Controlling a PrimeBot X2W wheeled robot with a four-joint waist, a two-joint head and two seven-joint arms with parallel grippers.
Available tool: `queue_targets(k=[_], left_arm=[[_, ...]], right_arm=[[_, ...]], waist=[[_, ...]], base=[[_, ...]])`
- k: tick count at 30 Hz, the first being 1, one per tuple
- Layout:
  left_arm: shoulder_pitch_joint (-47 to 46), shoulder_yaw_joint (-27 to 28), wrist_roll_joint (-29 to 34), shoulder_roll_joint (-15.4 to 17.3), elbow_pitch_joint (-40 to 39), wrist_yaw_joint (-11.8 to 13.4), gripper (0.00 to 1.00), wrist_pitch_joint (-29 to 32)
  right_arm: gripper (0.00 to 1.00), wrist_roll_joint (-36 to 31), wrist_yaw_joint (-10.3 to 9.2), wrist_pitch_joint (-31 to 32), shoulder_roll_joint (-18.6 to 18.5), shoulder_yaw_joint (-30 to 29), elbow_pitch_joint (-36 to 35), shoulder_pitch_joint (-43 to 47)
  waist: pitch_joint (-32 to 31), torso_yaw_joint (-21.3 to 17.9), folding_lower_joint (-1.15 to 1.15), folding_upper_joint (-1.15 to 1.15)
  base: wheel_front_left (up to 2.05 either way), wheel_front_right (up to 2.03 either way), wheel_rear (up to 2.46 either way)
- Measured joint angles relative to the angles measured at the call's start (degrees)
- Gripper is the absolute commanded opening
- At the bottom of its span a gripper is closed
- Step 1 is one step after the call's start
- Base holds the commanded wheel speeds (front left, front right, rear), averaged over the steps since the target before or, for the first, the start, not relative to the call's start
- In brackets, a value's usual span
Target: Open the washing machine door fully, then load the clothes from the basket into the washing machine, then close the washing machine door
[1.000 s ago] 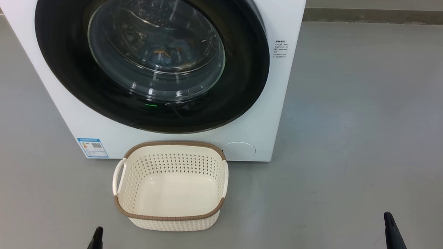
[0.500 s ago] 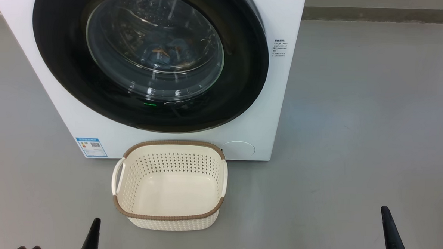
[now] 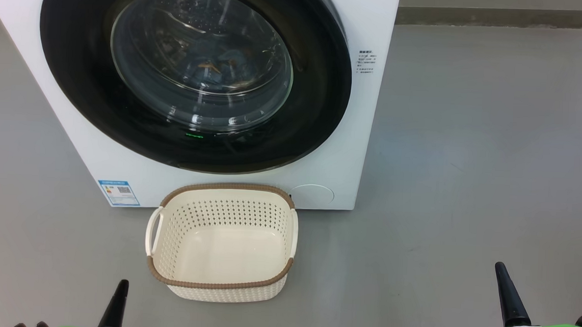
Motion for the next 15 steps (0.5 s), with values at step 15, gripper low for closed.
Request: queue_targets(k=[15], left_arm=[[-1.8,1.7,-9.5,0.0,0.4,-0.6,0.00,2.5]], right_arm=[[0.00,10.7,-0.05,2.7,0.0,0.5,1.4,-1.8]], waist=[[0.2,-0.2,0.00,0.00]], base=[[0.00,0.00,0.00]])
